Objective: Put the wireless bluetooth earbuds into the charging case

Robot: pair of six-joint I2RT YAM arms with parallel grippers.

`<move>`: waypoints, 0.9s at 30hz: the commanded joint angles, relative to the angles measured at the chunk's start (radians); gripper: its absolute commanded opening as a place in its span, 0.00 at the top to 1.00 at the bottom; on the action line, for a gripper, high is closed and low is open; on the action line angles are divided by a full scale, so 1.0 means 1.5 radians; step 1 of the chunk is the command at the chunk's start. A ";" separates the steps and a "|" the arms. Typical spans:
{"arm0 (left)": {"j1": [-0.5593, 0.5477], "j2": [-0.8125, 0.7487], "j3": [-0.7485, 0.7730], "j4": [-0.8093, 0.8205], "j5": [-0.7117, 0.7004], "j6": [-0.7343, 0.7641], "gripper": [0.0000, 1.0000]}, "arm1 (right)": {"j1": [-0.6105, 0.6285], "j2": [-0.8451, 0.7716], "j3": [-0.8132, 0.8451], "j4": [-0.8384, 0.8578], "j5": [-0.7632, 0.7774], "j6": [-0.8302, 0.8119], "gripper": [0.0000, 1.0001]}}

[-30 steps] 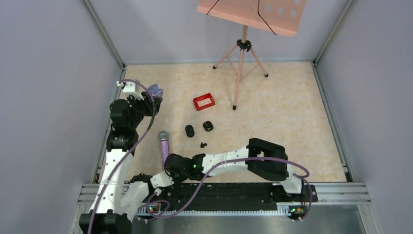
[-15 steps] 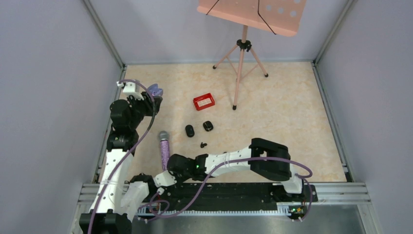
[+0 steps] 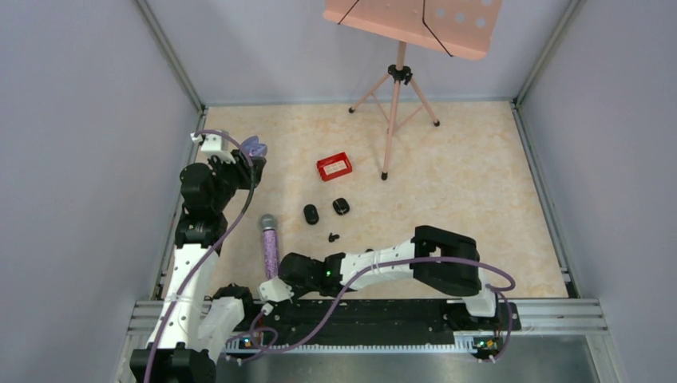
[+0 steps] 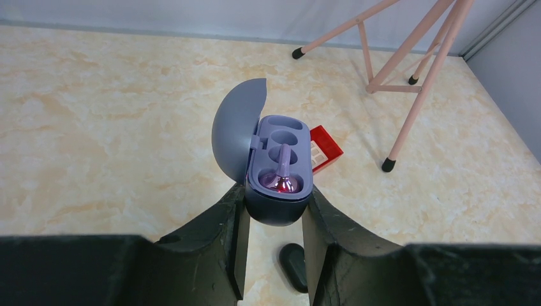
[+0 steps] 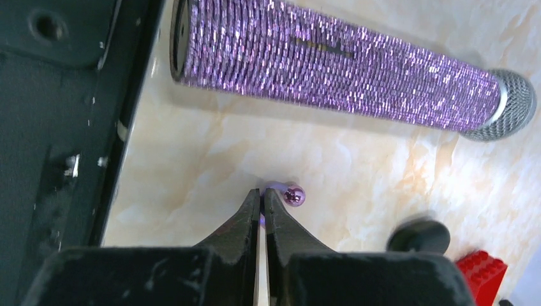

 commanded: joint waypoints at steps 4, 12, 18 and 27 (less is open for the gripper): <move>0.003 0.001 -0.011 0.072 0.040 0.022 1.00 | -0.039 -0.142 -0.032 -0.018 -0.019 0.052 1.00; 0.003 0.063 -0.047 0.239 0.302 0.096 1.00 | -0.308 -0.261 -0.032 -0.040 -0.483 0.294 1.00; 0.003 0.206 0.021 0.302 0.524 0.136 1.00 | -0.413 -0.344 -0.005 -0.045 -0.727 0.265 1.00; -0.003 0.361 0.157 0.343 0.705 0.094 1.00 | -0.537 -0.402 0.089 -0.071 -0.893 0.274 1.00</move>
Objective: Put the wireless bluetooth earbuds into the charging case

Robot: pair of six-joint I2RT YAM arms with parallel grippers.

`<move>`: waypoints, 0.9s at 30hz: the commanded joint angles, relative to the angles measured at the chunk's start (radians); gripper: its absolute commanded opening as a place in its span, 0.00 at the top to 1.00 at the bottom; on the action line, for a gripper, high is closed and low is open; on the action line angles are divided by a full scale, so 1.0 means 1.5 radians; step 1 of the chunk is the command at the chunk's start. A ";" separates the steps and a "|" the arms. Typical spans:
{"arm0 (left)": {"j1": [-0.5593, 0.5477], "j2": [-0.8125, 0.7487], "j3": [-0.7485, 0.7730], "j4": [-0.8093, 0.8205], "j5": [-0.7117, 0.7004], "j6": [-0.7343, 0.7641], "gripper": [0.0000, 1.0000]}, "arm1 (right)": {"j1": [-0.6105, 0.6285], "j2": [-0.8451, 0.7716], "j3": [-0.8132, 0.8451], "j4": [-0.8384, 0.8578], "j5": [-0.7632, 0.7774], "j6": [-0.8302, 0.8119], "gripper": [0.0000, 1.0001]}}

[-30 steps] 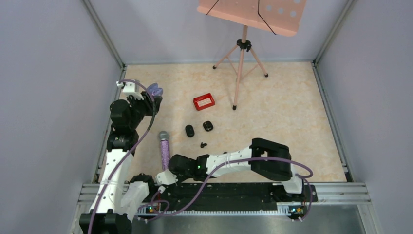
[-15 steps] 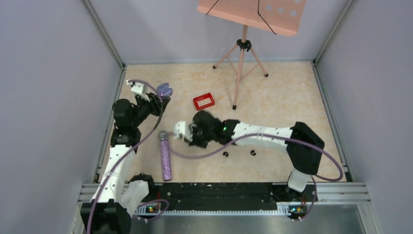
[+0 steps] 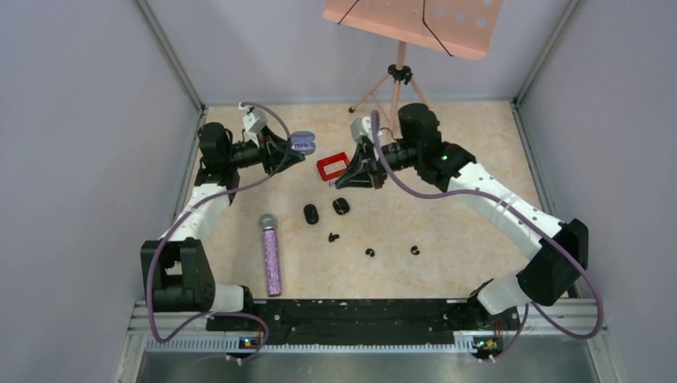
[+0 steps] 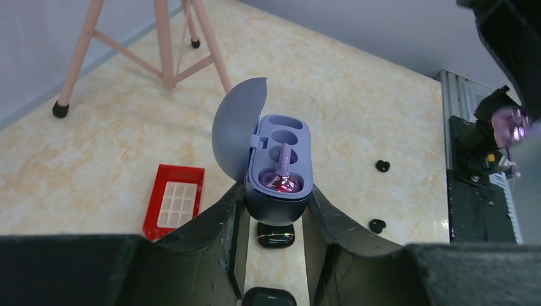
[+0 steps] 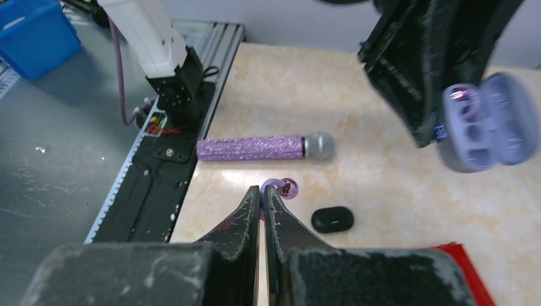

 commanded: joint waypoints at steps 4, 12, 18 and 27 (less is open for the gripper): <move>-0.031 -0.026 0.045 0.001 0.126 0.060 1.00 | -0.059 0.006 0.116 0.048 -0.128 0.123 1.00; -0.119 -0.066 0.082 -0.328 0.123 0.330 1.00 | -0.092 0.108 0.189 0.342 -0.225 0.441 1.00; -0.130 -0.045 0.109 -0.283 0.123 0.287 1.00 | -0.099 0.154 0.192 0.497 -0.256 0.592 1.00; -0.129 -0.023 0.147 -0.196 0.146 0.166 1.00 | -0.104 0.141 0.156 0.546 -0.250 0.618 1.00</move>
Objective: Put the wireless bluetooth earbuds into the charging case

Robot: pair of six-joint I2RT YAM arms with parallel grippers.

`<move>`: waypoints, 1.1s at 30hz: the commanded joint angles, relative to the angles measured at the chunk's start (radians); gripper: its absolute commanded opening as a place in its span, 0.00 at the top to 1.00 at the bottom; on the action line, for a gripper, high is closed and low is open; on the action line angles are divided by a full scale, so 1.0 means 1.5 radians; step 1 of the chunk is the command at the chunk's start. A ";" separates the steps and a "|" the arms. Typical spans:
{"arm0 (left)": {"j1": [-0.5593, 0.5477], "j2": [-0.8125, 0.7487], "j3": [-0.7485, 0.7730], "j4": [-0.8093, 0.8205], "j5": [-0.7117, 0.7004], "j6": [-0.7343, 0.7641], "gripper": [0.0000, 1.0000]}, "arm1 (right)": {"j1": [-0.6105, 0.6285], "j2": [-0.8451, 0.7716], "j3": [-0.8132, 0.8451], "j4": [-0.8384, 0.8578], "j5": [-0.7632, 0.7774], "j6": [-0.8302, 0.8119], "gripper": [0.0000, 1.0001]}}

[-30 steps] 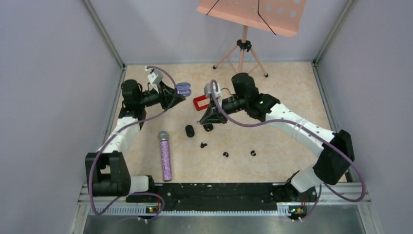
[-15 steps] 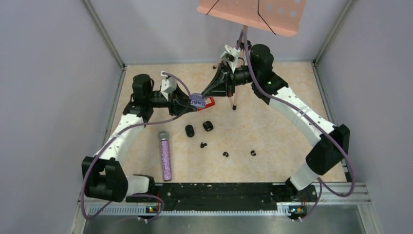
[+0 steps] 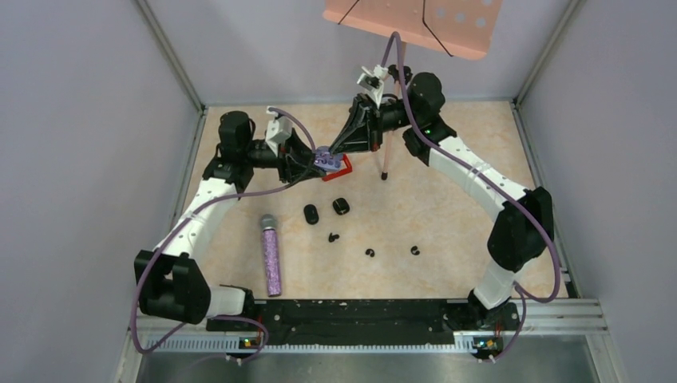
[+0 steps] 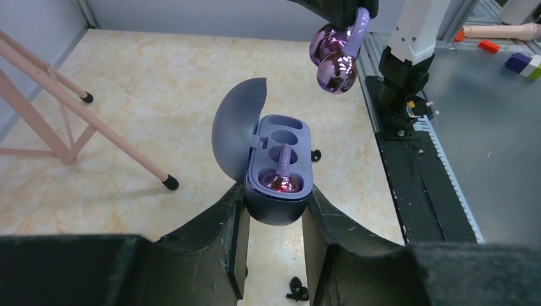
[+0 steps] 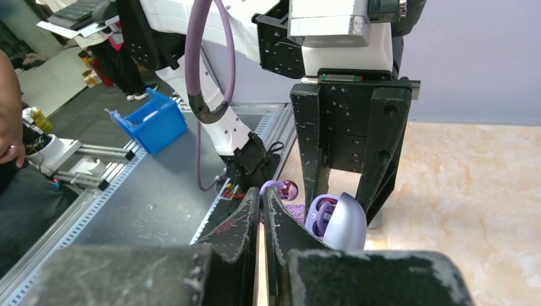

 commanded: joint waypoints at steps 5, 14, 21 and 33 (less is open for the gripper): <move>0.001 0.006 0.024 0.150 0.023 -0.151 1.00 | -0.018 -0.043 -0.029 0.074 0.005 0.017 1.00; 0.002 0.007 0.024 0.239 0.023 -0.255 1.00 | -0.026 -0.062 -0.060 0.089 0.023 0.010 1.00; 0.001 0.003 0.022 0.239 0.028 -0.251 1.00 | -0.035 -0.064 -0.065 0.091 0.029 0.000 1.00; 0.001 0.007 0.035 0.242 0.023 -0.266 1.00 | -0.039 -0.063 -0.070 0.035 0.027 -0.051 1.00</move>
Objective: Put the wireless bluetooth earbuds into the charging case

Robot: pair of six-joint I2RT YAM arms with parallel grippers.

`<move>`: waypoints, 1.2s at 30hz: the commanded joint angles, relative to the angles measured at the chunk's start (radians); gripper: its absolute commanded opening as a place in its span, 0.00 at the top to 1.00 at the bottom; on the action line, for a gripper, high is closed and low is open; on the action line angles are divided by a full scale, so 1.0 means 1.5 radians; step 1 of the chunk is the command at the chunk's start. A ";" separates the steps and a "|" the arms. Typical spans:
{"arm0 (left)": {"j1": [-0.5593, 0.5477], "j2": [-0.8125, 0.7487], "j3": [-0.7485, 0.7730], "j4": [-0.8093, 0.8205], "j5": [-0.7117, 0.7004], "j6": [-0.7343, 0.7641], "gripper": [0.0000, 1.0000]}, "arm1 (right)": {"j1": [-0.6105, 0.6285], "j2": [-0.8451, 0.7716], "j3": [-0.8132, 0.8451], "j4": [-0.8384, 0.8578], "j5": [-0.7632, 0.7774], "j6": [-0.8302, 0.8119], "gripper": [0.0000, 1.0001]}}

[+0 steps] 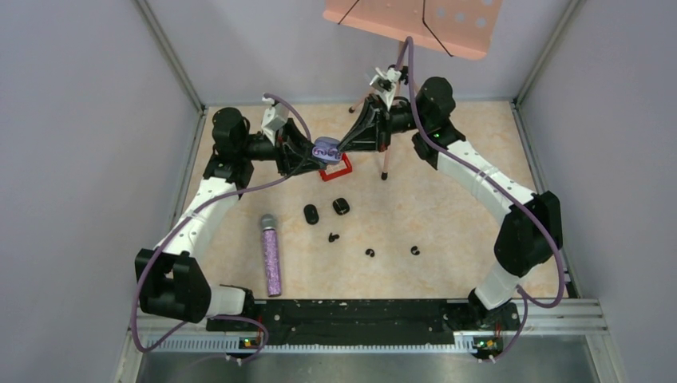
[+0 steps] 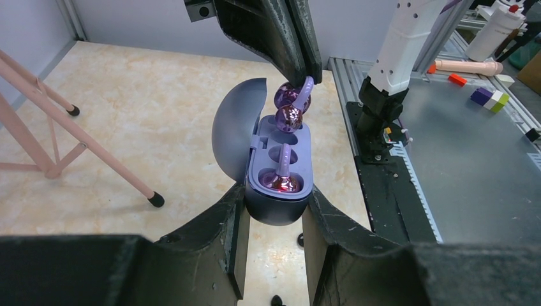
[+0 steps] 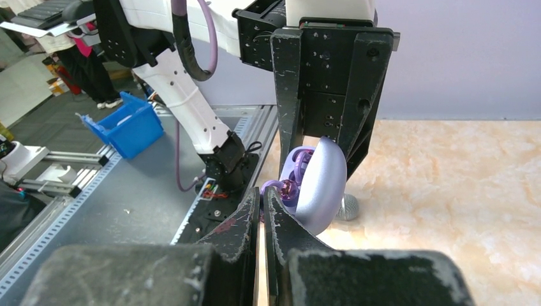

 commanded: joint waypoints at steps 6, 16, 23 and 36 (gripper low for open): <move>0.001 0.002 0.033 0.048 0.011 -0.034 1.00 | -0.007 -0.028 -0.013 -0.047 0.005 -0.067 1.00; 0.001 0.003 0.021 0.047 -0.004 -0.031 1.00 | -0.009 -0.037 0.011 -0.080 0.019 -0.085 0.85; 0.000 0.009 0.004 0.010 -0.053 -0.009 1.00 | -0.037 -0.088 0.076 -0.180 0.024 -0.104 0.62; -0.032 0.012 0.009 -0.057 -0.096 0.049 1.00 | -0.026 -0.017 0.076 -0.417 0.189 -0.296 0.29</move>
